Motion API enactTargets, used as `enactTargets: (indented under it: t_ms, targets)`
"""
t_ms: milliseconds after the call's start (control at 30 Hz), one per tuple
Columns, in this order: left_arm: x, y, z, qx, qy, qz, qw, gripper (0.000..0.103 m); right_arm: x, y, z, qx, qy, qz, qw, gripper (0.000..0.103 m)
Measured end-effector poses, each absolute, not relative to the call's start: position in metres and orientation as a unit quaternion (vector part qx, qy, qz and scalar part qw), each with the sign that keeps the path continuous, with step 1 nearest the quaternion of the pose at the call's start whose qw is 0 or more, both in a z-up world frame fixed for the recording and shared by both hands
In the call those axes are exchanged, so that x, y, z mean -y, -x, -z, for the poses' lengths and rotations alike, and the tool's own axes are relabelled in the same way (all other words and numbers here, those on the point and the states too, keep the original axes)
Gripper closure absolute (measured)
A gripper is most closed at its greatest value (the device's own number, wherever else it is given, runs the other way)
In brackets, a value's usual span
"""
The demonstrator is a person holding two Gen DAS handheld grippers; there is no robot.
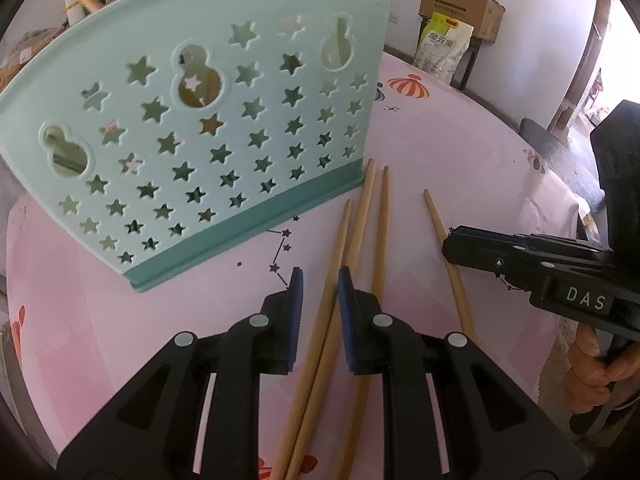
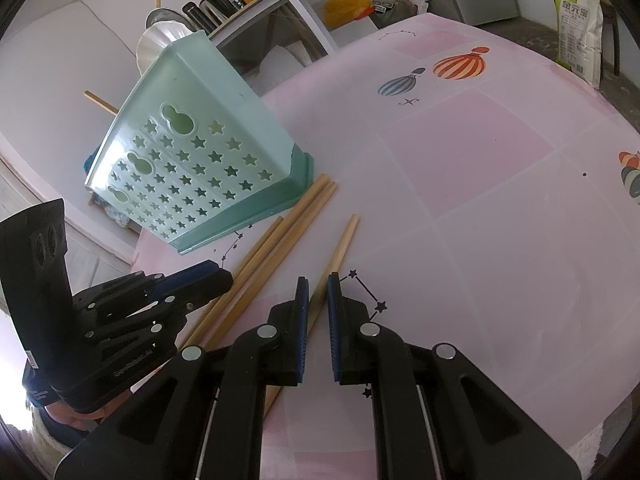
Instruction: Organize utensils
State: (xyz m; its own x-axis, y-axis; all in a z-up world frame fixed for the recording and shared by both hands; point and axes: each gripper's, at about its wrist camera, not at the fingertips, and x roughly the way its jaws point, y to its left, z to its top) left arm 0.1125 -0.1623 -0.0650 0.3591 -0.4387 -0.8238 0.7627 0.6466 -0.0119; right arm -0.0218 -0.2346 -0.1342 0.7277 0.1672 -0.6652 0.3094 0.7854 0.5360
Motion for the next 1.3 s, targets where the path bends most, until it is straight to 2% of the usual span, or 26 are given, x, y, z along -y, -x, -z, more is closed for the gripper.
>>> enactTargets:
  t_ms: [700,833,1033,1233,1300]
  targets:
    - [0.189,-0.12,0.065,-0.43,-0.229,0.386,0.784,0.087,0.236,0.021,0.136,-0.365,-0.329,0.037,0.87,0.094]
    - [0.18,-0.115,0.065,-0.428,-0.237,0.377,0.787,0.095,0.234,0.02,0.134,-0.37,-0.316,0.041,0.873,0.095]
    - [0.167,-0.113,0.068,-0.429,-0.252,0.36,0.789,0.096,0.236,0.018,0.132,-0.382,-0.316,0.04,0.868,0.095]
    - [0.168,-0.116,0.068,-0.429,-0.258,0.354,0.79,0.093,0.231,0.008,0.127,-0.397,-0.297,0.033,0.868,0.083]
    - [0.172,-0.118,0.067,-0.429,-0.258,0.353,0.79,0.093,0.226,0.008,0.125,-0.398,-0.283,0.039,0.872,0.083]
